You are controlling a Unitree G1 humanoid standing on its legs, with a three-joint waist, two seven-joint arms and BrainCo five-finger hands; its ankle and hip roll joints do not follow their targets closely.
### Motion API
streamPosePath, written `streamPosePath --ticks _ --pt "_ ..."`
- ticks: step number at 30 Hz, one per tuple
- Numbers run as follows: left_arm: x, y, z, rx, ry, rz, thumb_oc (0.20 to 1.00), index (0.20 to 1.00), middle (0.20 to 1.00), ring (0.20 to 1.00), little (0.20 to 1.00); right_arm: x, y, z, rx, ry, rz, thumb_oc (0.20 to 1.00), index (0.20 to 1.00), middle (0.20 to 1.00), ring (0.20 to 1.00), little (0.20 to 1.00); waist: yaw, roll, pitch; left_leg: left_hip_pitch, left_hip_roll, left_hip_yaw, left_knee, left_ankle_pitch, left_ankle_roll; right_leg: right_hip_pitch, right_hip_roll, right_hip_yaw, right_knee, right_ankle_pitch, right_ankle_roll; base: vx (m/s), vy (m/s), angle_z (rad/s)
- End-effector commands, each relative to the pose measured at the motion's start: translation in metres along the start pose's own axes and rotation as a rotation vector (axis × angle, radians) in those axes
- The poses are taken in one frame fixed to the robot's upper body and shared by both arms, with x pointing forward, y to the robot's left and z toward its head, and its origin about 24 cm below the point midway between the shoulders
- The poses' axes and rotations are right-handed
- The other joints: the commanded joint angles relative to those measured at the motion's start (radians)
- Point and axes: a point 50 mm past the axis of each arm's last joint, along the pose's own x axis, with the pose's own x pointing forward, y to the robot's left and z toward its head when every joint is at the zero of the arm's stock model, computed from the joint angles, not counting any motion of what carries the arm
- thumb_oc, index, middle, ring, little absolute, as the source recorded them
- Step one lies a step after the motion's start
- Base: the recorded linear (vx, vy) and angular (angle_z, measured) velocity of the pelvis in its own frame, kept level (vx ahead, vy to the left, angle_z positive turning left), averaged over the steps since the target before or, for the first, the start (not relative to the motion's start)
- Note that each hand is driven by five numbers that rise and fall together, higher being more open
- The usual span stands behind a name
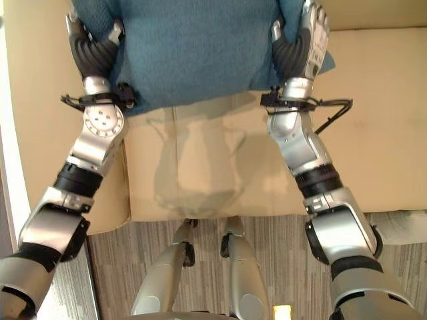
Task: Pick up all the scattered cushions and arrange them neatly on the sofa.
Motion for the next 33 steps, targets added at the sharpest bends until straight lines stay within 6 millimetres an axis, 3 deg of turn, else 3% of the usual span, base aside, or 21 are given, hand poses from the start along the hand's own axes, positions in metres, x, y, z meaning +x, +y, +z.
streamPosePath --ticks 1,5,6,7,10,11,13,18,26,29,30,31,33 --pt "0.018 -0.022 0.042 0.015 -0.183 -0.093 0.200 0.200 0.200 0.200 0.200 0.008 0.016 0.047 0.105 -0.158 0.005 0.200 0.200 0.200 0.200 0.200 0.012 -0.031 -0.157 -0.024 0.059 -0.072 -0.012 -0.026 -0.106 0.004 -0.084 0.025 0.003 -0.076 0.188 0.01 -0.010 0.08" --pt "0.039 -0.025 0.059 0.092 -0.200 -0.110 0.200 0.200 0.200 0.200 0.200 0.028 0.016 0.050 0.051 -0.143 0.008 0.200 0.200 0.200 0.200 0.200 0.012 -0.025 -0.151 -0.065 0.060 -0.085 -0.012 -0.017 -0.108 -0.033 -0.085 0.027 0.003 -0.067 0.194 0.01 -0.004 0.03" --pt "0.042 -0.026 0.060 0.107 -0.197 -0.116 0.338 0.338 0.338 0.338 0.338 0.033 0.015 0.052 0.048 -0.142 0.006 0.200 0.200 0.200 0.200 0.200 0.013 -0.024 -0.152 -0.071 0.060 -0.086 -0.012 -0.017 -0.109 -0.041 -0.085 0.027 0.003 -0.066 0.195 0.00 0.000 0.00" --pt "0.043 -0.029 0.059 0.122 -0.176 -0.132 1.000 1.000 1.000 1.000 1.000 0.039 0.013 0.051 0.029 -0.131 0.011 0.200 0.200 0.200 0.200 0.200 0.014 -0.023 -0.150 -0.081 0.061 -0.089 -0.012 -0.013 -0.111 -0.052 -0.085 0.025 0.003 -0.064 0.197 0.00 0.000 0.00" --pt "0.047 -0.028 0.055 0.110 -0.127 -0.147 1.000 1.000 1.000 1.000 1.000 0.047 0.012 0.044 -0.002 -0.082 0.055 0.200 0.200 0.200 0.200 0.200 0.018 -0.023 -0.144 -0.105 0.060 -0.093 -0.012 -0.008 -0.112 -0.073 -0.083 0.024 0.003 -0.058 0.197 0.01 -0.016 0.05" --pt "0.046 -0.028 0.046 0.091 -0.066 -0.152 1.000 1.000 1.000 1.000 1.000 0.049 0.014 0.036 -0.019 -0.032 0.101 0.507 0.507 0.507 0.507 0.507 0.018 -0.027 -0.142 -0.118 0.059 -0.097 -0.012 -0.002 -0.115 -0.086 -0.079 0.023 0.003 -0.055 0.198 0.01 -0.032 0.08" --pt "0.046 -0.027 0.036 0.080 -0.010 -0.160 1.000 1.000 1.000 1.000 1.000 0.049 0.017 0.028 -0.032 0.013 0.146 1.000 1.000 1.000 1.000 1.000 0.018 -0.031 -0.140 -0.126 0.059 -0.098 -0.012 0.000 -0.115 -0.095 -0.075 0.022 0.003 -0.053 0.198 0.01 -0.038 0.02" --pt "0.042 -0.019 0.015 0.103 0.084 -0.166 1.000 1.000 1.000 1.000 1.000 0.046 0.017 0.009 -0.027 0.109 0.212 1.000 1.000 1.000 1.000 1.000 0.018 -0.037 -0.132 -0.135 0.057 -0.101 -0.012 0.006 -0.119 -0.105 -0.071 0.019 0.003 -0.049 0.198 0.00 0.000 0.00" --pt "0.035 0.015 -0.017 0.186 0.162 -0.119 1.000 1.000 1.000 1.000 1.000 0.028 0.015 -0.020 -0.074 0.170 0.297 1.000 1.000 1.000 1.000 1.000 0.021 -0.039 -0.133 -0.130 0.053 -0.109 -0.012 0.007 -0.121 -0.105 -0.071 0.011 0.003 -0.048 0.196 0.00 -0.003 0.03" --pt "0.016 0.066 -0.047 0.210 0.208 -0.040 1.000 1.000 1.000 1.000 1.000 -0.001 -0.005 -0.061 -0.069 0.267 0.286 1.000 1.000 1.000 1.000 1.000 0.023 -0.045 -0.142 -0.066 0.052 -0.102 -0.012 -0.006 -0.123 -0.040 -0.074 0.001 0.003 -0.060 0.195 0.00 -0.004 -0.01" --pt "0.016 0.066 -0.047 0.210 0.208 -0.040 1.000 1.000 1.000 1.000 1.000 -0.001 -0.005 -0.061 -0.069 0.267 0.286 1.000 1.000 1.000 1.000 1.000 0.023 -0.045 -0.142 -0.066 0.052 -0.102 -0.012 -0.006 -0.123 -0.040 -0.074 0.001 0.003 -0.060 0.195 0.03 -0.016 -0.05" --pt "-0.002 0.081 -0.058 0.195 0.215 -0.029 1.000 1.000 1.000 1.000 1.000 -0.020 -0.017 -0.079 -0.073 0.304 0.292 1.000 1.000 1.000 1.000 1.000 0.025 -0.048 -0.146 -0.027 0.051 -0.103 -0.012 -0.020 -0.123 -0.001 -0.074 -0.001 0.003 -0.068 0.192 0.05 -0.021 -0.01" --pt "-0.034 0.092 -0.075 0.181 0.244 -0.044 1.000 1.000 1.000 1.000 1.000 -0.052 -0.027 -0.101 -0.082 0.367 0.316 1.000 1.000 1.000 1.000 1.000 0.028 -0.052 -0.151 0.031 0.049 -0.099 -0.012 -0.039 -0.122 0.059 -0.076 -0.009 0.003 -0.079 0.189 0.07 -0.026 0.07"
